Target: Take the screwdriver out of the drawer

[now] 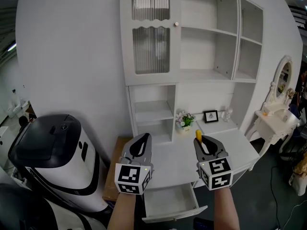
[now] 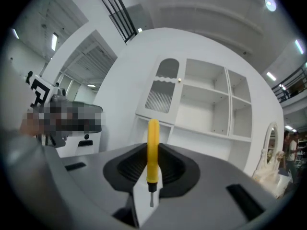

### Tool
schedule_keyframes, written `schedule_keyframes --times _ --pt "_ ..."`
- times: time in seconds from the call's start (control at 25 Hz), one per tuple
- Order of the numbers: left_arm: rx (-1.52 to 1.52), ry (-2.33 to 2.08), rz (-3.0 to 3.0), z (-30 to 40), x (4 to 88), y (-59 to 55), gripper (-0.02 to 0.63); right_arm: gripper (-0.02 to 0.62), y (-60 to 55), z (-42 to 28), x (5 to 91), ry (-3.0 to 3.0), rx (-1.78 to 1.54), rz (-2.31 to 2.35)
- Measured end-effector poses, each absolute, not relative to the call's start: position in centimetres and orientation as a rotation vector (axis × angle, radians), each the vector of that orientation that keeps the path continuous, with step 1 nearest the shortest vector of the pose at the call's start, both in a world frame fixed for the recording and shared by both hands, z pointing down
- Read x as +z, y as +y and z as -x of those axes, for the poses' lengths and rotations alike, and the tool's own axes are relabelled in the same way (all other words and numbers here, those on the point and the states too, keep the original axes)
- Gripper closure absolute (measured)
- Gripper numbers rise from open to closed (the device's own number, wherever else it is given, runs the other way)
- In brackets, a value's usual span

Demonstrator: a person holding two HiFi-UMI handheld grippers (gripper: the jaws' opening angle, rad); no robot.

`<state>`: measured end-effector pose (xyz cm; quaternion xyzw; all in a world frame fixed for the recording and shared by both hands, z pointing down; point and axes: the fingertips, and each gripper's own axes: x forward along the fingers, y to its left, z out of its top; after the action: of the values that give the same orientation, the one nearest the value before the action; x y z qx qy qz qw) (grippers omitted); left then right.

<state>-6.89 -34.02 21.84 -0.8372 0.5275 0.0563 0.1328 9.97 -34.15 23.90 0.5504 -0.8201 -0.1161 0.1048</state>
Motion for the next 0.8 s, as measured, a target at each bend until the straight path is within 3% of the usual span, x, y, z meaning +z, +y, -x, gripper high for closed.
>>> schedule_keyframes --times 0.36,0.8 --pt "0.201 1.510 2.378 7.2 18.7 -33.6 0.604 0.517 -31.9 -8.6 17.6 -2.507 -0.515 -1.670" --pt "0.219 1.495 2.360 7.2 17.6 -33.5 0.604 0.517 -31.7 -8.3 16.6 -2.532 -0.514 -1.685"
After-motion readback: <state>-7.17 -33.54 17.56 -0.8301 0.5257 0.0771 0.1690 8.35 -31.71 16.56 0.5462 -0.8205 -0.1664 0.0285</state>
